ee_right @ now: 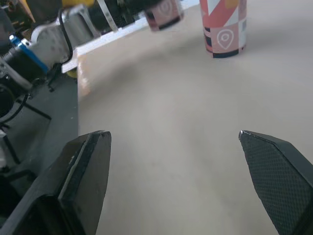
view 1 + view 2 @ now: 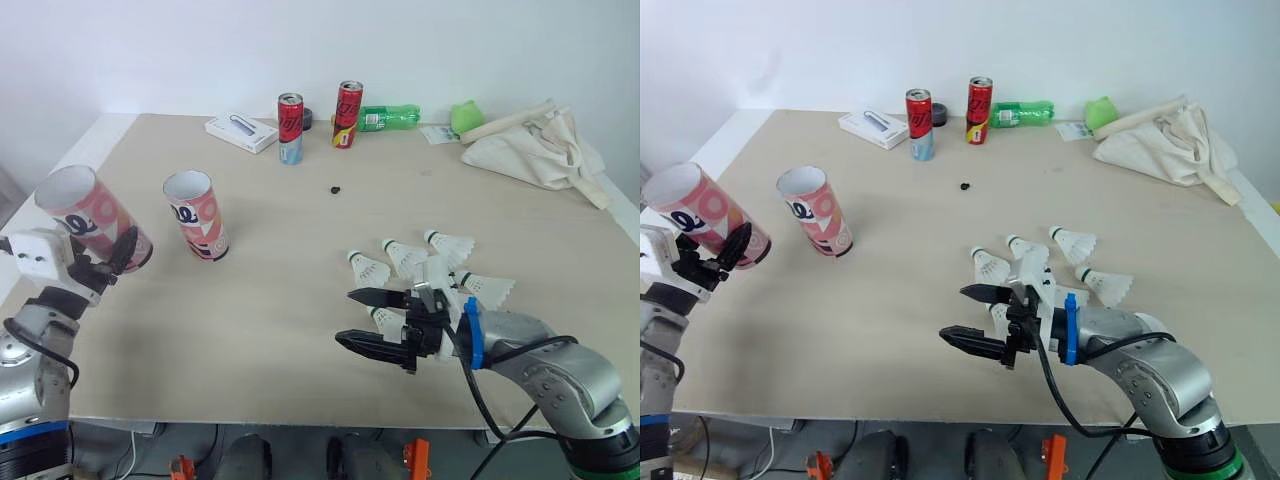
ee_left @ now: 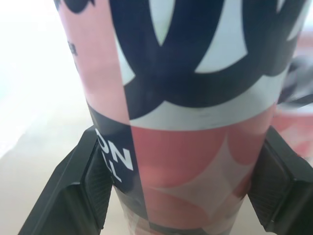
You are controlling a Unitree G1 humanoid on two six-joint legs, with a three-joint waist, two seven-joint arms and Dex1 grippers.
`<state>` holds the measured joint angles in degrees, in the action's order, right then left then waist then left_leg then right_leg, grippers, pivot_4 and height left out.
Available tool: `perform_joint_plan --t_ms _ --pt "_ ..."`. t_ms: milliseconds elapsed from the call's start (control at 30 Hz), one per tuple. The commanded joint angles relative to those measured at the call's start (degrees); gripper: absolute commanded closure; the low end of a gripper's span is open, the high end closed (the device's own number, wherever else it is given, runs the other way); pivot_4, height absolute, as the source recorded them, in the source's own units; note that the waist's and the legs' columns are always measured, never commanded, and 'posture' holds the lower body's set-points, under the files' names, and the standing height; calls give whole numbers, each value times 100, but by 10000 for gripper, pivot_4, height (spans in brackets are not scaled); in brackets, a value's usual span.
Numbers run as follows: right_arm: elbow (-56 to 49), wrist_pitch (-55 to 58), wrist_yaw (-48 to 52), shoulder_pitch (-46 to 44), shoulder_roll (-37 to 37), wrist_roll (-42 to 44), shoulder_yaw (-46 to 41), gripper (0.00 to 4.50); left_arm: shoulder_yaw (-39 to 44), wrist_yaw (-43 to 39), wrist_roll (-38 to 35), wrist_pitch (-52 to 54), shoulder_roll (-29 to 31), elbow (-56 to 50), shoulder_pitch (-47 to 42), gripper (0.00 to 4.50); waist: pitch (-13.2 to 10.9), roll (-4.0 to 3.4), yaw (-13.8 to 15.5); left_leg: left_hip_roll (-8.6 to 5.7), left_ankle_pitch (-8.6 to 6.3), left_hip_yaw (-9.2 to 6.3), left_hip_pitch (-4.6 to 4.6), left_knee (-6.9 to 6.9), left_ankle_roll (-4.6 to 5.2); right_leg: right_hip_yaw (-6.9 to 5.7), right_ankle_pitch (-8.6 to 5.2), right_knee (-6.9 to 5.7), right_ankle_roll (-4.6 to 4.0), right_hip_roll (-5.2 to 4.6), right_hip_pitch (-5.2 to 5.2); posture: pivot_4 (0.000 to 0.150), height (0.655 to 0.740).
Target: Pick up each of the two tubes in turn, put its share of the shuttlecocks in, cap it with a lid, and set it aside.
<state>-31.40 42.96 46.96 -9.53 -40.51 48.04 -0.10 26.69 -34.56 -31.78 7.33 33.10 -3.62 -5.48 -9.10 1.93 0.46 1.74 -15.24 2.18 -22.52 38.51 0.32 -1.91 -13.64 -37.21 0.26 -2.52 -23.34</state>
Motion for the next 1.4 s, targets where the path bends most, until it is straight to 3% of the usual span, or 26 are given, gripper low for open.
perform_joint_plan --t_ms 33,167,267,500,667,900,1067,1400 --pt "-146 109 266 157 -289 453 -584 0 -187 -1447 -432 364 778 -488 251 11773 -1 -1 0 -1 0 1 1 0 0 0 -1 -1 0 0 -1 1500 7324" --pt "-681 335 178 679 -683 901 -1224 0 -848 -2416 -424 751 1433 -450 -177 11773 -6 -15 27 -2 2 -1 2 0 -2 -6 -6 -1 -1 17 0 1500 7324" --pt "-1139 444 83 1165 -903 1172 -1606 0 -1232 -2772 -412 984 1553 -479 -519 11773 -7 -15 34 -1 5 -4 -2 -1 -2 -10 -10 -2 4 23 1 1500 7324" --pt "-2326 638 -628 3071 -1024 1679 -3151 0 -2814 -3653 547 918 1612 -122 -1588 11773 -6 -14 18 -8 2 8 -2 -3 -3 4 -14 0 18 25 0 1500 7324" --pt "-2842 684 -2113 3963 -658 1506 -2554 0 -3435 -4112 1071 703 1511 337 -2274 11773 -6 -8 7 2 4 1 1 -3 -4 6 -34 -2 51 39 1 1500 7324" --pt "-2860 88 -3921 3905 -311 1702 -1534 0 -3719 -4491 1308 739 1512 343 -2701 11773 -5 -8 -2 -1 8 16 7 2 -5 23 -28 -6 57 35 0 1500 7324" --pt "-2860 69 -4682 3720 -268 1682 -946 0 -3784 -4654 1421 779 1587 281 -2755 11773 -5 -8 -3 -2 5 15 2 0 -2 23 -35 -5 60 35 -3 1500 7324" --pt "-2433 346 -5416 2777 -84 1540 -617 0 -3755 -4731 1489 800 1631 89 -2662 11773 -5 -8 -4 -2 5 15 5 1 -1 25 -34 -6 59 37 -2 1500 7324"
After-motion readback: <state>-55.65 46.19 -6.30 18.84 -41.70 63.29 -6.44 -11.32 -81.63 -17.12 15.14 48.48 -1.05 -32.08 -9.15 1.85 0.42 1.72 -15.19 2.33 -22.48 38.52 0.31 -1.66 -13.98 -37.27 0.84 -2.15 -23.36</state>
